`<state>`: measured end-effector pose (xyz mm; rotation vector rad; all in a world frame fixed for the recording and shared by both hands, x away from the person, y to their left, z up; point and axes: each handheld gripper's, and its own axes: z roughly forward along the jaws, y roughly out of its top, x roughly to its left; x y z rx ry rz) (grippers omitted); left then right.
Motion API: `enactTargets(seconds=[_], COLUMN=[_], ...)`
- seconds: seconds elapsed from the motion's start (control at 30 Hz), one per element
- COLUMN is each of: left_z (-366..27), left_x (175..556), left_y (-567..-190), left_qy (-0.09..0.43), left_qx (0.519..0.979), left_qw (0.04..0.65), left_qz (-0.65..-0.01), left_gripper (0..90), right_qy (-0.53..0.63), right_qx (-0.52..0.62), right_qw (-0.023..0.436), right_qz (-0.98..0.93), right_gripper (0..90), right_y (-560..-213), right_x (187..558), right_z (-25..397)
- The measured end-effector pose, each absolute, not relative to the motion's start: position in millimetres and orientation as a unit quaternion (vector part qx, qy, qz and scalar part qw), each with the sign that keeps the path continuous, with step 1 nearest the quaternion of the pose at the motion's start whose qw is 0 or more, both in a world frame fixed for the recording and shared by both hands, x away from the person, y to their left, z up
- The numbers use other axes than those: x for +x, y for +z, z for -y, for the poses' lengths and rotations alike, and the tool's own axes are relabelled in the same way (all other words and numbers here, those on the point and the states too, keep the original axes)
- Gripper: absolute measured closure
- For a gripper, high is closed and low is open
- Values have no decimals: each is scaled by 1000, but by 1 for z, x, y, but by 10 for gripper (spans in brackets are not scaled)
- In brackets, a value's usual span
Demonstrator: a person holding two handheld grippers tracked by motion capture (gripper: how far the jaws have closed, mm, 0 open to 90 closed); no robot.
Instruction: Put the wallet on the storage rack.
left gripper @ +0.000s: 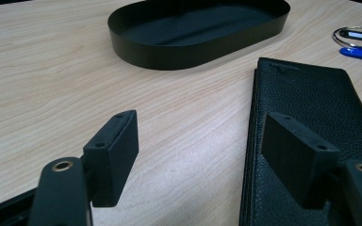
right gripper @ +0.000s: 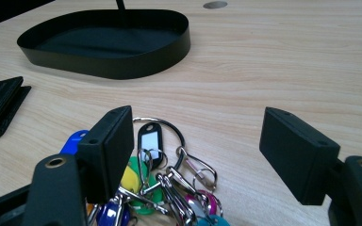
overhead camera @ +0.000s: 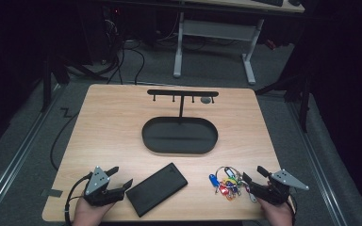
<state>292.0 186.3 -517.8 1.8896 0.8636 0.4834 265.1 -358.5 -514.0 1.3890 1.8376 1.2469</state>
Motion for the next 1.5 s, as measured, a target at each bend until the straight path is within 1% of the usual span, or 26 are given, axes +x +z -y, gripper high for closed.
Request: enactTargets(seconds=[0.23, 0.4, 0.6, 0.9, 1.07, 1.27, 1.43, 1.5], left_z=[-188, -180, -162, -122, -110, -105, -101, -99], left_x=[288, 285, 279, 262, 255, 251, 248, 247], left_y=[-519, -516, -515, -519, -521, -523, -525, -526], left_qy=[195, 189, 181, 177, 174, 173, 180, 190], left_qx=[778, 786, 811, 859, 869, 874, 878, 880], left_qw=[484, 484, 473, 431, 423, 417, 410, 402], left_qz=[-350, -336, -294, -213, -191, -181, -171, -166], left_gripper=[287, 291, 291, 303, 306, 313, 351, 373], right_qy=[455, 450, 448, 442, 442, 441, 441, 442], right_qx=[508, 513, 517, 520, 518, 518, 516, 517], right_qw=[256, 251, 254, 251, 250, 246, 244, 244], right_qz=[-685, -686, -684, -686, -688, -690, -692, -691], right_gripper=[266, 259, 263, 259, 259, 259, 259, 259], right_y=[-515, -515, -515, -518, -518, -518, -519, -519], right_x=[272, 272, 269, 267, 267, 269, 270, 270], right_z=[354, 352, 355, 359, 358, 356, 356, 356])
